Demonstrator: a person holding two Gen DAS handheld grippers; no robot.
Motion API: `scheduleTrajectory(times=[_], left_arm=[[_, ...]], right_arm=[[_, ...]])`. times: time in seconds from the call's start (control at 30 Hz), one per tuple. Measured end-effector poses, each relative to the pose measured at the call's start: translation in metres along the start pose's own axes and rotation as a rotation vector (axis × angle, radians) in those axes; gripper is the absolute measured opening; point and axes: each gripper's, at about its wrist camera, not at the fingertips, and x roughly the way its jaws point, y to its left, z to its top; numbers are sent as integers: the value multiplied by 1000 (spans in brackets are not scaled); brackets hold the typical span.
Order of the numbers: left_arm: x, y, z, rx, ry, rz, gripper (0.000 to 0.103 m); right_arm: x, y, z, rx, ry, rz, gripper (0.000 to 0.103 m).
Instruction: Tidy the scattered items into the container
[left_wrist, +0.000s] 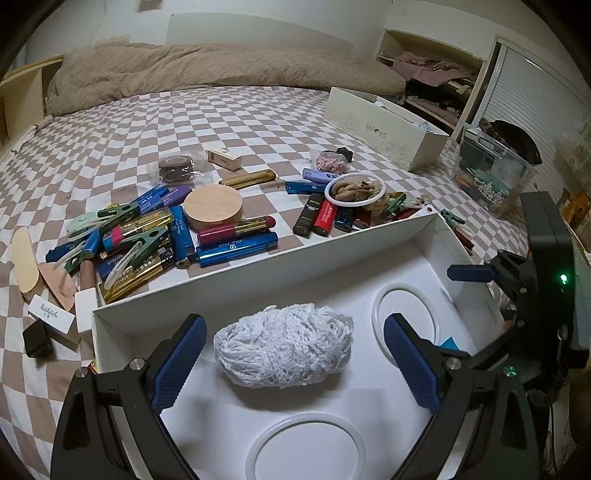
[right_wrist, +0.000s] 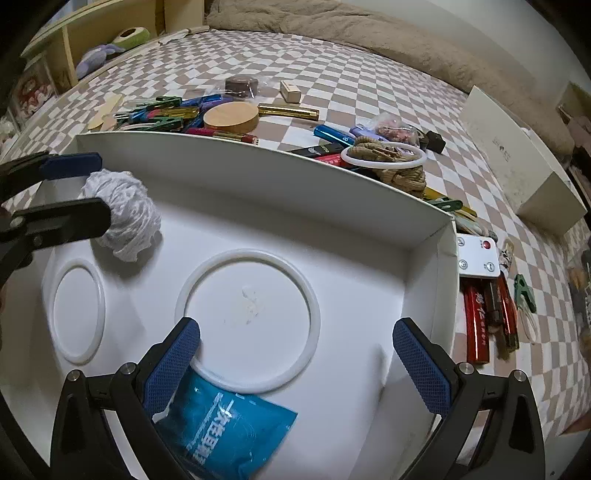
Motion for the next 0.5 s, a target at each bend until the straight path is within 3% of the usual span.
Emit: scheduleTrajectory(times=[0.5], left_arm=[[-1,2,0,-11,-5,-7,98]], right_arm=[[8,11,13,-60,-28,-38,103]])
